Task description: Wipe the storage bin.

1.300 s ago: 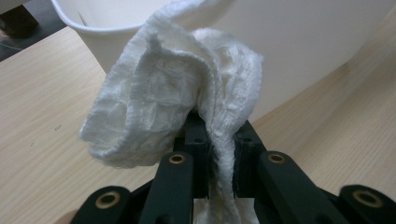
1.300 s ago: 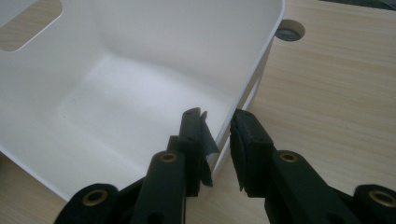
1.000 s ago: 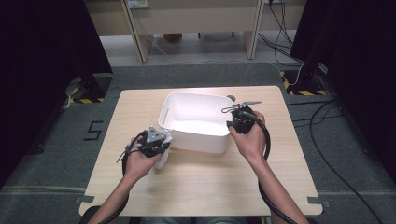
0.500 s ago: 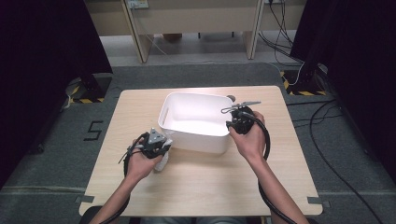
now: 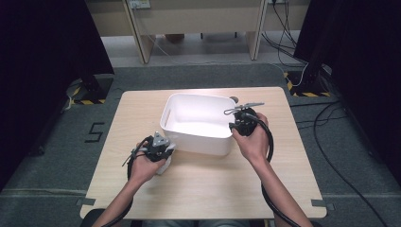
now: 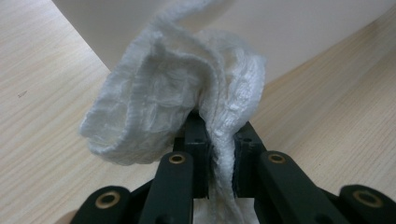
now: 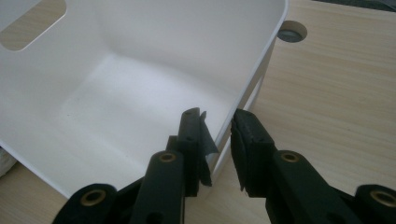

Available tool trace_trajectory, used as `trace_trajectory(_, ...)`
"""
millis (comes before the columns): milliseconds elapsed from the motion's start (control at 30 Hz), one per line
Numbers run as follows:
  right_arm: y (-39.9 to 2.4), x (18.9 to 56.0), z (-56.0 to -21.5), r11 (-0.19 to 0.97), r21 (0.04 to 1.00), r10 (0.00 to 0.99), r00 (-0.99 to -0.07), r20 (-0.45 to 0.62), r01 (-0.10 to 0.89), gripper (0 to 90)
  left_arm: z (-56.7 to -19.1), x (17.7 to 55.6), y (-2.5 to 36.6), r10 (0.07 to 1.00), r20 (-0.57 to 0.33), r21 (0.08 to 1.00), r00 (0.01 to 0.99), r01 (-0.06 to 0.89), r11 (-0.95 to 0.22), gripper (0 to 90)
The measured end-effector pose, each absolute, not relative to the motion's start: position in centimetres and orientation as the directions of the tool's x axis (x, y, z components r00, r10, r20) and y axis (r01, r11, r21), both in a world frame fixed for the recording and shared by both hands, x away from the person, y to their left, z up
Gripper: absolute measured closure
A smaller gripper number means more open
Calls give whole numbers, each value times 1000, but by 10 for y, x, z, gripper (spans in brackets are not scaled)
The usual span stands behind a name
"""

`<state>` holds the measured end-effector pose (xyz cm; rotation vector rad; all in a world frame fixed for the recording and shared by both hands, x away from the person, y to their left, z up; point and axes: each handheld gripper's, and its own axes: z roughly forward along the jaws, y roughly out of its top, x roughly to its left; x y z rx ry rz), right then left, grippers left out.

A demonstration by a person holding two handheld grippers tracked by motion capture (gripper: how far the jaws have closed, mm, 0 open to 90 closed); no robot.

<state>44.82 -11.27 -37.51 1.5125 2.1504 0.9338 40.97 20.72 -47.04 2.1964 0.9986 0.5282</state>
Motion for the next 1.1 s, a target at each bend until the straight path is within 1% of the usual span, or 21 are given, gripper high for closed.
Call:
trace_trajectory(500, -112, 448, -375, 216, 689, 926, -369, 80, 692, 742, -479, 413, 207, 773, 77, 688, 630, 528, -498, 798)
trace_trajectory(767, -112, 448, -375, 218, 689, 925, -372, 80, 691, 742, -478, 408, 199, 762, 92, 687, 641, 512, -515, 798)
trace_trajectory(1100, -112, 448, -375, 220, 690, 925, -372, 77, 689, 743, -475, 407, 193, 755, 81, 693, 650, 508, -512, 798)
